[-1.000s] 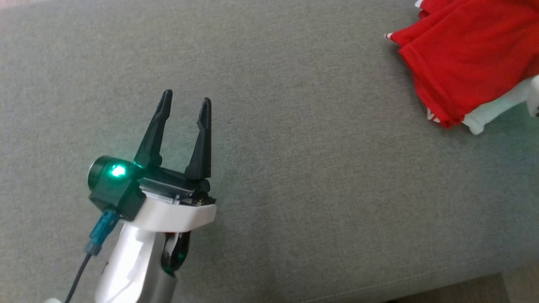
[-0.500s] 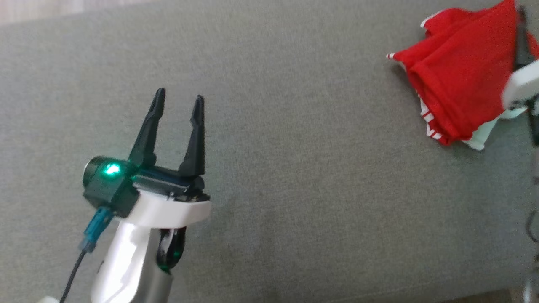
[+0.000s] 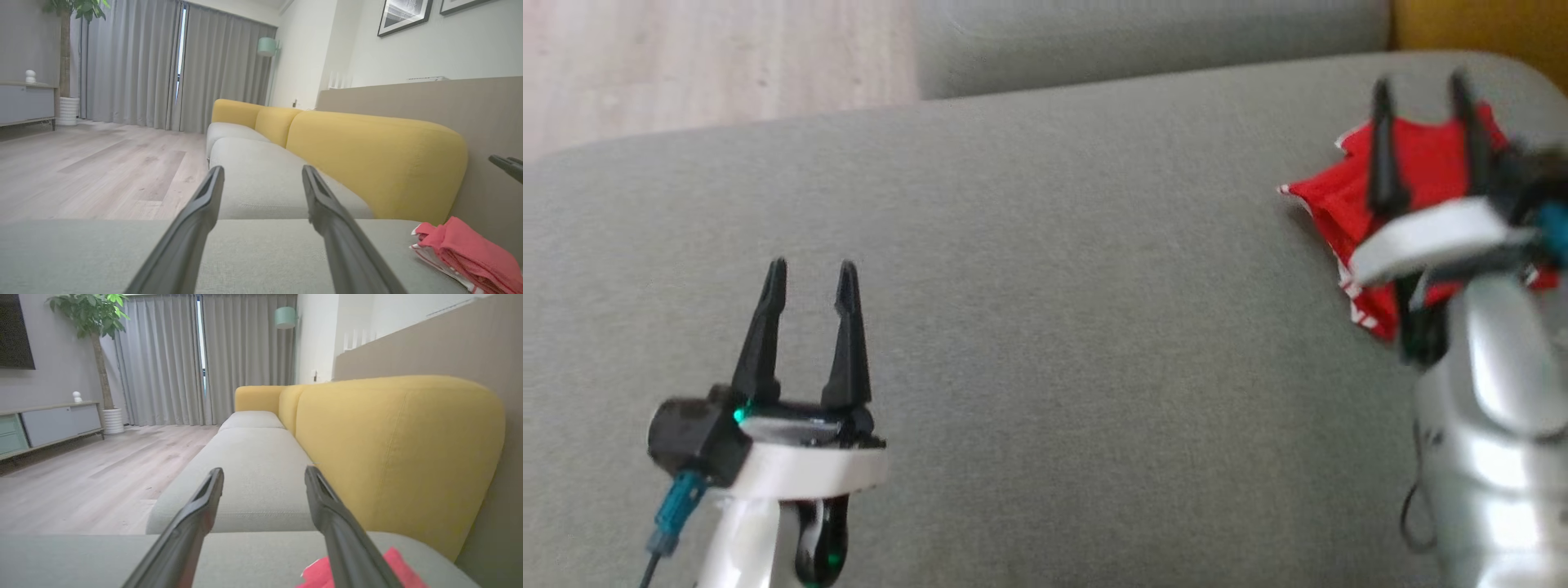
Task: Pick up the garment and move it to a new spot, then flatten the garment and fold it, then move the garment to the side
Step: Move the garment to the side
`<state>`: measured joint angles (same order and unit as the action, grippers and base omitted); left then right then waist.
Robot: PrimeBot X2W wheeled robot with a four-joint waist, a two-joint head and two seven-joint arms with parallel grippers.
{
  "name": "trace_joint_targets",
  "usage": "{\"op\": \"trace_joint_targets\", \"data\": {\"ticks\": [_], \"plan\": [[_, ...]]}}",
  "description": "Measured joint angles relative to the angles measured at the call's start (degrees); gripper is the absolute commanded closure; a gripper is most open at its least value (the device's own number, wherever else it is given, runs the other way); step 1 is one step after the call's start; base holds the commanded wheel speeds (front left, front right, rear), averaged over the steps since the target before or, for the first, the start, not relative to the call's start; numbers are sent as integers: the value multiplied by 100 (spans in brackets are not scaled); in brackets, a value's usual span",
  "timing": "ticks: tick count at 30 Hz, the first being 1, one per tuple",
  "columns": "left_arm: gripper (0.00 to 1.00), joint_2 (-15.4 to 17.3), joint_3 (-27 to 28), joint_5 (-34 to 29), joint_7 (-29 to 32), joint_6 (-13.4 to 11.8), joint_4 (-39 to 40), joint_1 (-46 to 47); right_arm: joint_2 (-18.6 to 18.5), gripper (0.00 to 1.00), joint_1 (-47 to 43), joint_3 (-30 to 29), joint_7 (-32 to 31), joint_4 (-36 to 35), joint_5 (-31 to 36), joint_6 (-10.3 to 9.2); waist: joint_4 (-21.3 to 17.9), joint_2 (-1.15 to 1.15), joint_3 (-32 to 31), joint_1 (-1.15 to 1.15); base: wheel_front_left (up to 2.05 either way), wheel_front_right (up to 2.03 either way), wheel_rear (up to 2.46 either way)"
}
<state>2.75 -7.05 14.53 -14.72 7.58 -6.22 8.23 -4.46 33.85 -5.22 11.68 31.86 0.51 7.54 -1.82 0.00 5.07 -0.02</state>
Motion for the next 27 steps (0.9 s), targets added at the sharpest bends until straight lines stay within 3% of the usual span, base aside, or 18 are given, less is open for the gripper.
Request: {"op": "trace_joint_targets", "data": {"ticks": [12,18,27], "plan": [[0,1,57,190,0,-9,-196,-561,122,0,-1699,550,261,-679,-1005,0,356,0,-407,1,0,0,0],[0,2,58,443,0,-8,-255,-797,160,0,-2661,498,264,-1412,-1300,0,402,0,-474,1,0,0,0],[0,2,147,625,1,0,-337,-876,169,0,-2910,547,268,-1674,-1328,0,360,0,-488,2,0,0,0]]}}
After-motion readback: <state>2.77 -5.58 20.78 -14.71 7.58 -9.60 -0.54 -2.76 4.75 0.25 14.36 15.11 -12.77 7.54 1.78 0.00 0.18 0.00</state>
